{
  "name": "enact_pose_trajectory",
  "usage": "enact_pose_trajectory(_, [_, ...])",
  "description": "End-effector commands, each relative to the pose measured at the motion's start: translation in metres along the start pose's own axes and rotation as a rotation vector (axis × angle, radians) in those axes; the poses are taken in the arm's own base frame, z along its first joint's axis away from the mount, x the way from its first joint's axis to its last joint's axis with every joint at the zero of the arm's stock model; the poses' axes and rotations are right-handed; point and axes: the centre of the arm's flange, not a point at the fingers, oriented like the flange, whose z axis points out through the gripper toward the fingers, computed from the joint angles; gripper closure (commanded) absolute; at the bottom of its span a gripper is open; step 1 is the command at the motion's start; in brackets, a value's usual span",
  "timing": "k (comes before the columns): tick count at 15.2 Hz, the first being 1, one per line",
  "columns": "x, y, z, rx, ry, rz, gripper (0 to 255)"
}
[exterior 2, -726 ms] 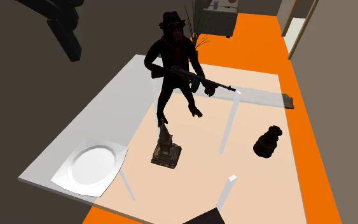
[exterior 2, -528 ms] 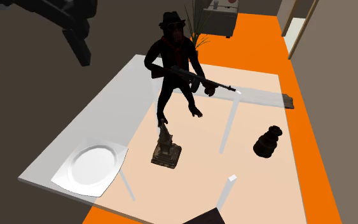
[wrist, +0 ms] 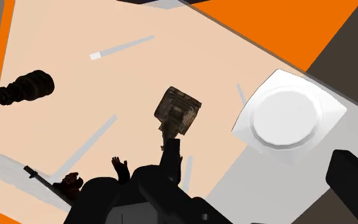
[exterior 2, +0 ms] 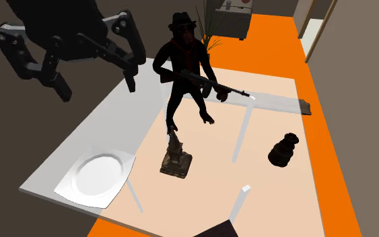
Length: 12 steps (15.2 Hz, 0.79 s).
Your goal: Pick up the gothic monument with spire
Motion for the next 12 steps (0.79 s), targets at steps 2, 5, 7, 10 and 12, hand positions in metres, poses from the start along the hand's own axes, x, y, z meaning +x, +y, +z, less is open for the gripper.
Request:
enact_pose_trajectory(2, [0.022, 0.014, 0.035, 0.008, -0.019, 0.019, 0])
enact_pose_trajectory(5, [0.046, 0.024, 0.068, 0.017, -0.039, 0.039, 0])
enact_pose_trajectory(7, [0.061, 0.031, 0.09, 0.023, -0.052, 0.051, 0])
enact_pose_trajectory(10, [0.083, 0.041, 0.124, 0.031, -0.071, 0.071, 0])
enact_pose_trajectory(12, [0.097, 0.049, 0.147, 0.037, -0.084, 0.084, 0])
